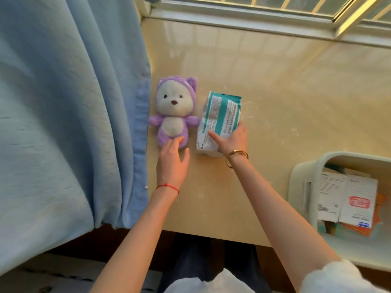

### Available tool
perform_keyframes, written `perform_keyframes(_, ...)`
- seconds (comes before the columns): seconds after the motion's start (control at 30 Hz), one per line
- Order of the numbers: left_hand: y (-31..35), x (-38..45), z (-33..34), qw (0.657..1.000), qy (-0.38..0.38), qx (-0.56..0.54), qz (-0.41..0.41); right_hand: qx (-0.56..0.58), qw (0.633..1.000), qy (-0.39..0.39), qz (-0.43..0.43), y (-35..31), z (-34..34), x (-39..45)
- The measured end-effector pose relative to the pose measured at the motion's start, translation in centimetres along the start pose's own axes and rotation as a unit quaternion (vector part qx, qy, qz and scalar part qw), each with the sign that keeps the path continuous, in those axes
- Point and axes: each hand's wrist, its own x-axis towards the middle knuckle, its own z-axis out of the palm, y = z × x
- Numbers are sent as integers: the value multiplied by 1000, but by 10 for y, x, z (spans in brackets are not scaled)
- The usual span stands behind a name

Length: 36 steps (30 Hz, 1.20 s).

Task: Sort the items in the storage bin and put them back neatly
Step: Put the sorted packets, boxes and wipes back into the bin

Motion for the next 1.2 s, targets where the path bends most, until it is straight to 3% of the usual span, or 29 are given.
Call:
perform_keyframes(0.27, 0, 17, 19, 997, -70, -37, -2, 15, 997, 57, 58, 0, -3, 2)
perform_keyframes(0.4, 11, 33, 35, 992, -118, -38, -16, 69, 992, 42, 96, 11, -31, -6)
perform_keyframes(0.57, 21, 54, 70, 981, -172, 11, -90, 79, 991, 59, 88, 29, -71, -26)
perform_keyframes(0.77, 30, 60, 94, 975, -157, 78, -134, 115, 988, 71, 82, 44, -98, -50)
perform_keyframes(1.2, 60, 31, 98, 962, -129, -69, -231, 180, 980, 57, 58, 81, -171, -79)
